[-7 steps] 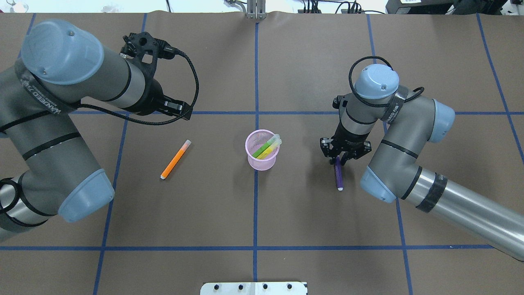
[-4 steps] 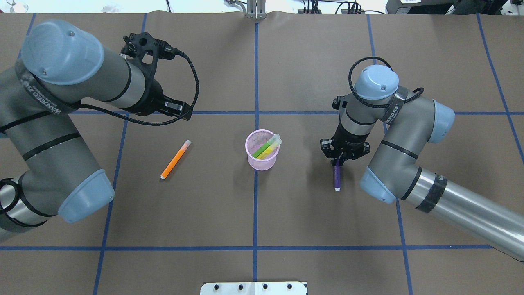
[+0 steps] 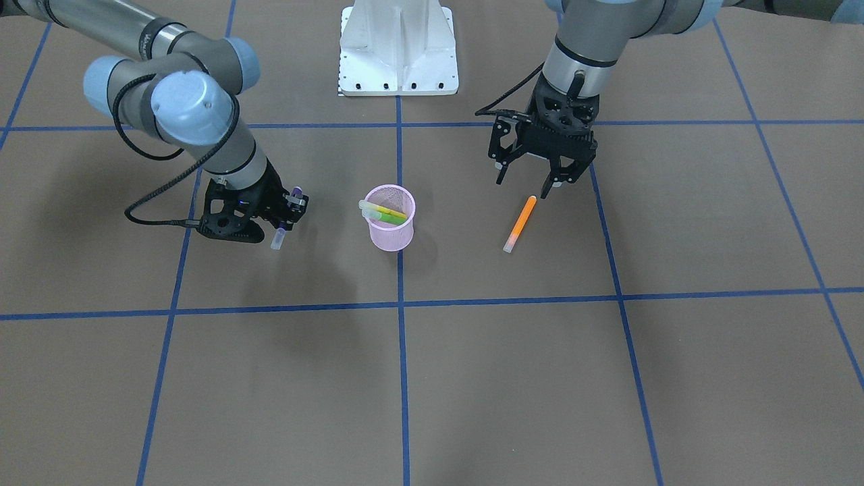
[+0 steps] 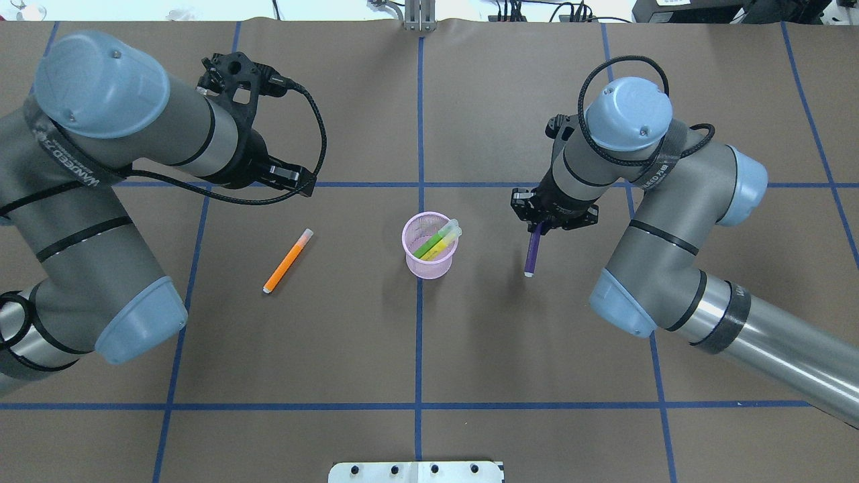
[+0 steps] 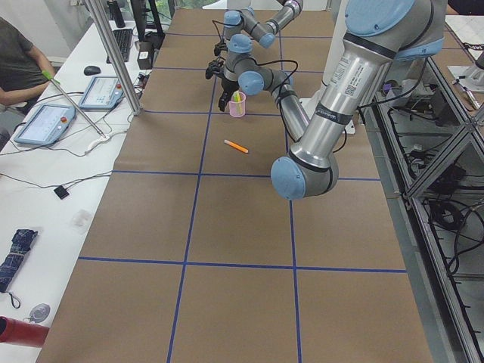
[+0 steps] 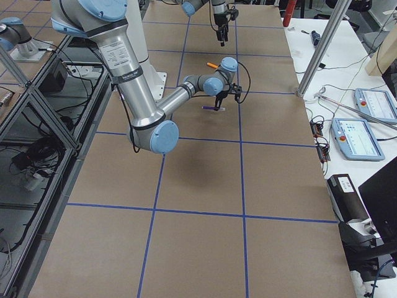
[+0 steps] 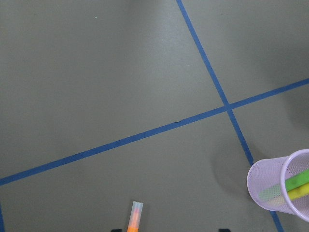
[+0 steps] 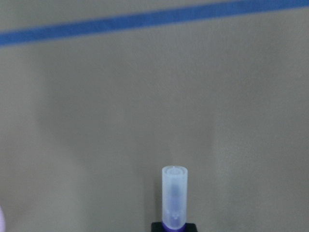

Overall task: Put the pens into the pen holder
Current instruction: 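Lift the purple marker and carry it over the cup with the right gripper, then lower the purple marker into the cup and open the right gripper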

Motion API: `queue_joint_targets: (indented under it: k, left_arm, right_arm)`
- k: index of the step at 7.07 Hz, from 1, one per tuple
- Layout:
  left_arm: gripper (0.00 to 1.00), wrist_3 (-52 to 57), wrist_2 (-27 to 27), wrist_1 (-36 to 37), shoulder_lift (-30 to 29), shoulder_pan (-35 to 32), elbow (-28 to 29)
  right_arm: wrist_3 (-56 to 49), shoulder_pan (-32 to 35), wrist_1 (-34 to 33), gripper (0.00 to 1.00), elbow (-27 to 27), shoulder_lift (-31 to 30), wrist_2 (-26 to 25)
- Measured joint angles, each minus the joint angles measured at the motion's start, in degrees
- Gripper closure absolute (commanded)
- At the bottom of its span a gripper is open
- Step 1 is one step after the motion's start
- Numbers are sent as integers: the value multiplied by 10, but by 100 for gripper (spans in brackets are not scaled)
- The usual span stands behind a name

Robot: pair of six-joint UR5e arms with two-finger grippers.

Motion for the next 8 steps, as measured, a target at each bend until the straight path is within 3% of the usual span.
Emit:
queue_joint_targets:
  k: [3, 6, 8]
  left_arm:
    - [27, 2, 0, -2, 2, 0, 4]
    - [27, 15, -1, -29, 54, -3, 3]
    - [24, 24, -2, -55, 87, -13, 3]
  right_arm:
    - [77, -16, -12, 100, 52, 15, -119]
    - [155, -49, -104, 100, 52, 95, -232]
    - [211, -61, -131, 100, 40, 135, -270]
